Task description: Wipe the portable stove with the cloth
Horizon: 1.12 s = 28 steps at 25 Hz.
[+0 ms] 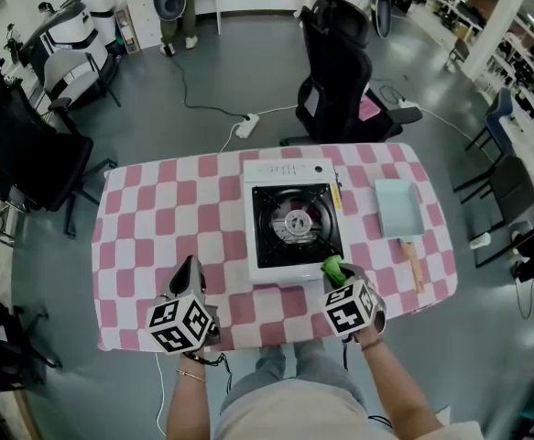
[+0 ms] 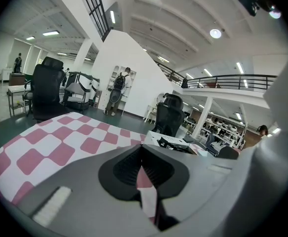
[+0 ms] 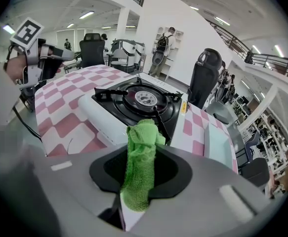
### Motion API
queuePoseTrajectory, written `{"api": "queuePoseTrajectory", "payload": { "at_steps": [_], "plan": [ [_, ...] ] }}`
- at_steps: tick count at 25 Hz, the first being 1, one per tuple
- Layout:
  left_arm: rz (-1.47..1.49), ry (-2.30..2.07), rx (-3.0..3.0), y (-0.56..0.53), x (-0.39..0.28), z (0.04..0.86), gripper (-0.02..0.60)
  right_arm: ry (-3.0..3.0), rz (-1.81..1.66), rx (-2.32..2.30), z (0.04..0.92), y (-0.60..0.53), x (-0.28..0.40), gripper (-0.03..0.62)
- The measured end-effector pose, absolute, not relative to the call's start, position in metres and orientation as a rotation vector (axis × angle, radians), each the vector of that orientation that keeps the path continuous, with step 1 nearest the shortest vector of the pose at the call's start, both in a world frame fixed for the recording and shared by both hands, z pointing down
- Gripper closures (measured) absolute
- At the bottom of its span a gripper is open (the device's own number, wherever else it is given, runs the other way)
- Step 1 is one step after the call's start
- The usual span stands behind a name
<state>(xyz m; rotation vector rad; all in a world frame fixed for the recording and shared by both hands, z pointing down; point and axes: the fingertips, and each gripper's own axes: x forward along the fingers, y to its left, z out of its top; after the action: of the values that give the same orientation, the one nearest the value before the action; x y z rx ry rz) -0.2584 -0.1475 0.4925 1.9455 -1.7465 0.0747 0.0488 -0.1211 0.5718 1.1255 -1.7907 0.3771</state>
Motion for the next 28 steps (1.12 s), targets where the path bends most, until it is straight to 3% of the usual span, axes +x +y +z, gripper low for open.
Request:
{"api": "queuePoseTrajectory", "payload": {
  "at_steps": [28],
  "plan": [
    [0.053, -1.848, 1.810, -0.113, -0.309, 0.505, 0.581, -1.942, 0.348, 0.971, 0.568, -0.115, -0.047, 0.500]
  ]
}}
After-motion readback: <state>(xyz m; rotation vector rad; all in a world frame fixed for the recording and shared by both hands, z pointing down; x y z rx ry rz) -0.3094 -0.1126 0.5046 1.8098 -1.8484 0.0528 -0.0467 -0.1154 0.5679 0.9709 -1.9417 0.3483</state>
